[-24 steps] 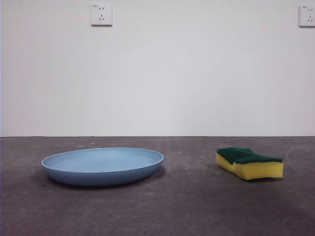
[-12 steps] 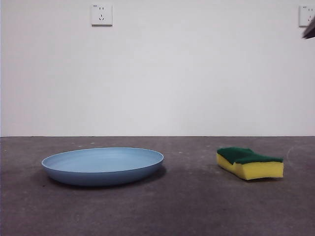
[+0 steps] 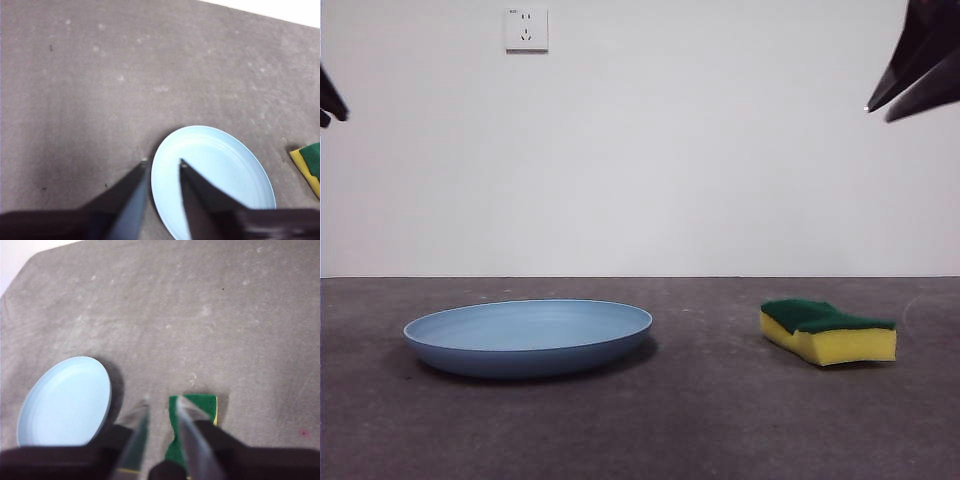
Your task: Pick up the plate,pick up the cloth,clean the plate with the cloth
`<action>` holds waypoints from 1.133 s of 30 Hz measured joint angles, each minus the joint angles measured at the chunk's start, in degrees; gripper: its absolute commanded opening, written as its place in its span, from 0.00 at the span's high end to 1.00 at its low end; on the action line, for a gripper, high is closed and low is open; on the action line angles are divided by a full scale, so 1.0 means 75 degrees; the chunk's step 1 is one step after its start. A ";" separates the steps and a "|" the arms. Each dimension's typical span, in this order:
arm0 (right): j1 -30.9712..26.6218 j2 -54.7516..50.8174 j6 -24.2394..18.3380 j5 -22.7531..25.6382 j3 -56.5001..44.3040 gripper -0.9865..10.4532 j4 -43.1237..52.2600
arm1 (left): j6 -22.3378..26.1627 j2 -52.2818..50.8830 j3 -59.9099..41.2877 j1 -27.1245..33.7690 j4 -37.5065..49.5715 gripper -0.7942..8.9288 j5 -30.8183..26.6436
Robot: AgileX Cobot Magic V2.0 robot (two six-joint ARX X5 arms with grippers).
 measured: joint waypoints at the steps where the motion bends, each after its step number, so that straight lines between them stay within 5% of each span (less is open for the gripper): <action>1: 0.0000 0.0044 -0.0026 0.0000 0.0012 0.58 -0.0006 | -0.0003 0.0105 0.0000 0.0000 0.0090 0.50 0.0006; 17: 0.0000 0.0064 -0.0079 0.0000 0.0038 0.58 -0.0006 | -0.0003 0.2579 0.0073 -0.0592 0.0315 0.50 0.0373; 34: 0.0003 0.0064 -0.0079 -0.0003 0.0038 0.58 -0.0321 | 0.0166 0.5528 0.2346 -0.1180 -0.0638 0.50 -0.0364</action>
